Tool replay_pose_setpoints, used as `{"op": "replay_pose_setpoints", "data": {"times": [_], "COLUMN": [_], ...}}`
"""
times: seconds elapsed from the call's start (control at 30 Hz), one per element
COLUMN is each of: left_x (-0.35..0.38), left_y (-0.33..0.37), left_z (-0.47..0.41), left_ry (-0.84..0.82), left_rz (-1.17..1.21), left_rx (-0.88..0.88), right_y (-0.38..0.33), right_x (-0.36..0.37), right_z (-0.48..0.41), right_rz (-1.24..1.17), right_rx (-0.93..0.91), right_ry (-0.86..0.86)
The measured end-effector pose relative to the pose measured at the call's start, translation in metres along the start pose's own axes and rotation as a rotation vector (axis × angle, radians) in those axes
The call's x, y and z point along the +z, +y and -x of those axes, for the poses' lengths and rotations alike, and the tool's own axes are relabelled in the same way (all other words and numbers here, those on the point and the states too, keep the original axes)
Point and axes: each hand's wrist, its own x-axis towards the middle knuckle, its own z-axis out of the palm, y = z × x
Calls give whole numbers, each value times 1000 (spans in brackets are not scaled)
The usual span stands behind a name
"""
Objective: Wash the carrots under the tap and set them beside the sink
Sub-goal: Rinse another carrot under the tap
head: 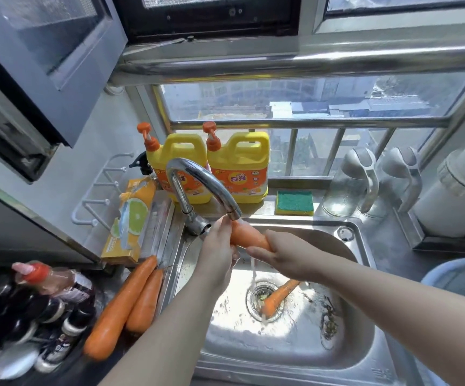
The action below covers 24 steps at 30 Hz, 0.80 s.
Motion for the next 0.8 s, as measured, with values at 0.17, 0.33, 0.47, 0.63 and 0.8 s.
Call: {"op": "replay_pose_setpoints", "data": {"times": [0.17,0.33,0.47,0.63,0.8], "left_x": [-31,-24,-28,-27,-19], "left_y": [-17,-9,-13,-13,-10], "left_z": [2,1,-1,-2,-6], "left_ry": [-169,44,-132,-81,-73], "left_rz": [-195,-350,-196,-277,-221], "left_rx": [36,84,0,54,11], "right_y": [-4,-12,-5,-5,-1], "right_x": [-4,8,-4,1,-2], "right_z": [-5,-13,-11,-9,-14], "right_rz": [-260,-138,-165,-57,-48], "right_rx": [-21,-43,-9,-18,-12], "right_ry": [-176,-96,-138,-93,-73]}}
